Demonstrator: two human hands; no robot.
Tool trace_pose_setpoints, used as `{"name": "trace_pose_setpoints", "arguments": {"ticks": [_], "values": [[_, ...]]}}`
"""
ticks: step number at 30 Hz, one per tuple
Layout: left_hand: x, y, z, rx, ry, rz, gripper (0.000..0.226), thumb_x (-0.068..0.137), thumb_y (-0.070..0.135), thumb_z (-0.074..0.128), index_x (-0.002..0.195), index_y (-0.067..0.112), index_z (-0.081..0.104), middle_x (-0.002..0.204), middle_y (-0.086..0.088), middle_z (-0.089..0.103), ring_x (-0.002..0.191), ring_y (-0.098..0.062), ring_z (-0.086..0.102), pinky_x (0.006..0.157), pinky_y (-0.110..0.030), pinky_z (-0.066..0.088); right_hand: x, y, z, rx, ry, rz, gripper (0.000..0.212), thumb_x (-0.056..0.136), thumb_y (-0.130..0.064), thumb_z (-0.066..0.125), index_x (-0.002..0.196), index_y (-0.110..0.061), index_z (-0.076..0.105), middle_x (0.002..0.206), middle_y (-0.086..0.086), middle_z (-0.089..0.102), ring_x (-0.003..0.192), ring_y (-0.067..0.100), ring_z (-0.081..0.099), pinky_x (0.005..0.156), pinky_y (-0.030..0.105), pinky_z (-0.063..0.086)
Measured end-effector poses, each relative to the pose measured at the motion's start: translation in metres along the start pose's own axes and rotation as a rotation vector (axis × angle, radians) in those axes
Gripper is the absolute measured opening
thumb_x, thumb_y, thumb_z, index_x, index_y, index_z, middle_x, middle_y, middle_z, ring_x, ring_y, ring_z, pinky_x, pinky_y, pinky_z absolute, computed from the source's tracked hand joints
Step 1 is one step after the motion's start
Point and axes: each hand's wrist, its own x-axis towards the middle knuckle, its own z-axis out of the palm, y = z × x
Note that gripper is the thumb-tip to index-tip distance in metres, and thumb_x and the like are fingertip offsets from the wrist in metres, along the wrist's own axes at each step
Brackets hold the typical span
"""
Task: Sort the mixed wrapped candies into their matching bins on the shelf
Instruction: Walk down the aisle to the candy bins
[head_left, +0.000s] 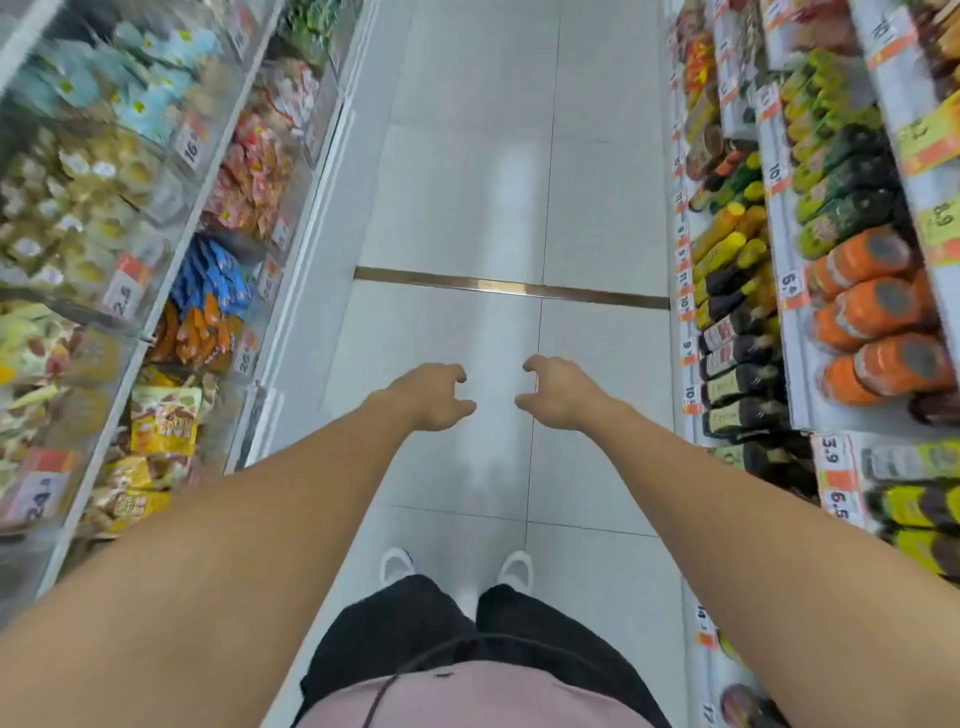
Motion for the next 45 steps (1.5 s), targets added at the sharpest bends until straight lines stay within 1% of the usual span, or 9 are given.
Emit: {"name": "trace_pose_setpoints", "arguments": {"ticks": [5, 13, 17, 20, 22, 27, 37, 41, 45], "values": [[0.035, 0.003, -0.010, -0.070, -0.070, -0.077, 0.060, 0.093, 0.046, 0.056, 0.146, 0.023, 0.039, 0.147, -0.005, 0.045, 0.128, -0.026, 0.049, 0.105, -0.040, 0.043, 0.052, 0.017, -0.019, -0.012, -0.130, 0.051, 0.061, 0.095, -0.031, 0.059, 0.149, -0.012, 0.038, 0.150, 0.008, 0.043, 0.134, 0.026, 0.043, 0.103, 0.035, 0.042], [0.189, -0.021, -0.169, -0.170, 0.066, -0.105, 0.058, 0.092, 0.046, 0.058, 0.143, 0.021, 0.045, 0.143, -0.006, 0.049, 0.127, -0.024, 0.050, 0.105, -0.039, 0.043, 0.225, -0.026, -0.125, -0.102, -0.151, 0.067, 0.060, 0.095, -0.031, 0.058, 0.149, -0.012, 0.039, 0.150, 0.009, 0.044, 0.133, 0.026, 0.046, 0.103, 0.034, 0.042], [0.263, -0.018, -0.266, -0.205, 0.058, -0.066, 0.048, 0.092, 0.044, 0.058, 0.134, 0.022, 0.051, 0.128, -0.003, 0.056, 0.112, -0.023, 0.055, 0.095, -0.037, 0.047, 0.301, -0.068, -0.202, -0.158, -0.148, 0.073, 0.053, 0.094, -0.033, 0.057, 0.142, -0.015, 0.045, 0.137, 0.007, 0.053, 0.117, 0.026, 0.055, 0.094, 0.034, 0.049], [0.317, -0.006, -0.340, -0.223, 0.060, -0.067, 0.050, 0.092, 0.044, 0.059, 0.136, 0.022, 0.049, 0.127, -0.002, 0.056, 0.114, -0.023, 0.055, 0.094, -0.034, 0.046, 0.358, -0.092, -0.268, -0.120, -0.123, 0.077, 0.053, 0.094, -0.031, 0.057, 0.142, -0.014, 0.044, 0.131, 0.007, 0.055, 0.108, 0.025, 0.057, 0.091, 0.035, 0.050], [0.360, 0.003, -0.383, -0.222, 0.075, -0.048, 0.054, 0.091, 0.046, 0.059, 0.138, 0.023, 0.049, 0.129, -0.001, 0.055, 0.116, -0.022, 0.054, 0.095, -0.033, 0.045, 0.398, -0.100, -0.310, -0.082, -0.089, 0.069, 0.056, 0.094, -0.030, 0.057, 0.146, -0.014, 0.041, 0.133, 0.007, 0.055, 0.112, 0.024, 0.055, 0.090, 0.034, 0.048], [0.478, 0.040, -0.479, -0.169, 0.060, -0.004, 0.054, 0.093, 0.047, 0.057, 0.140, 0.022, 0.047, 0.135, -0.004, 0.054, 0.120, -0.023, 0.052, 0.096, -0.031, 0.042, 0.514, -0.093, -0.405, 0.005, -0.054, 0.069, 0.058, 0.095, -0.030, 0.056, 0.148, -0.013, 0.038, 0.147, 0.007, 0.046, 0.131, 0.025, 0.046, 0.103, 0.035, 0.042], [0.698, 0.136, -0.681, -0.161, 0.106, 0.021, 0.054, 0.093, 0.047, 0.058, 0.140, 0.022, 0.047, 0.136, -0.003, 0.053, 0.116, -0.021, 0.054, 0.094, -0.030, 0.043, 0.747, -0.080, -0.620, 0.019, -0.097, 0.074, 0.060, 0.095, -0.030, 0.057, 0.149, -0.014, 0.038, 0.148, 0.008, 0.043, 0.128, 0.026, 0.048, 0.101, 0.036, 0.044], [0.775, 0.139, -0.776, -0.212, 0.183, 0.030, 0.053, 0.094, 0.046, 0.058, 0.140, 0.022, 0.047, 0.138, -0.003, 0.052, 0.118, -0.022, 0.053, 0.090, -0.027, 0.039, 0.845, -0.108, -0.707, -0.055, -0.074, 0.033, 0.058, 0.095, -0.030, 0.056, 0.148, -0.014, 0.039, 0.150, 0.007, 0.042, 0.132, 0.026, 0.045, 0.103, 0.036, 0.043], [0.868, 0.112, -0.863, -0.225, 0.190, -0.010, 0.055, 0.093, 0.046, 0.059, 0.141, 0.021, 0.047, 0.138, -0.004, 0.052, 0.119, -0.023, 0.054, 0.095, -0.029, 0.042, 0.955, -0.146, -0.775, -0.095, -0.078, 0.011, 0.060, 0.096, -0.031, 0.056, 0.150, -0.013, 0.037, 0.149, 0.007, 0.043, 0.131, 0.026, 0.046, 0.102, 0.034, 0.043]]}}
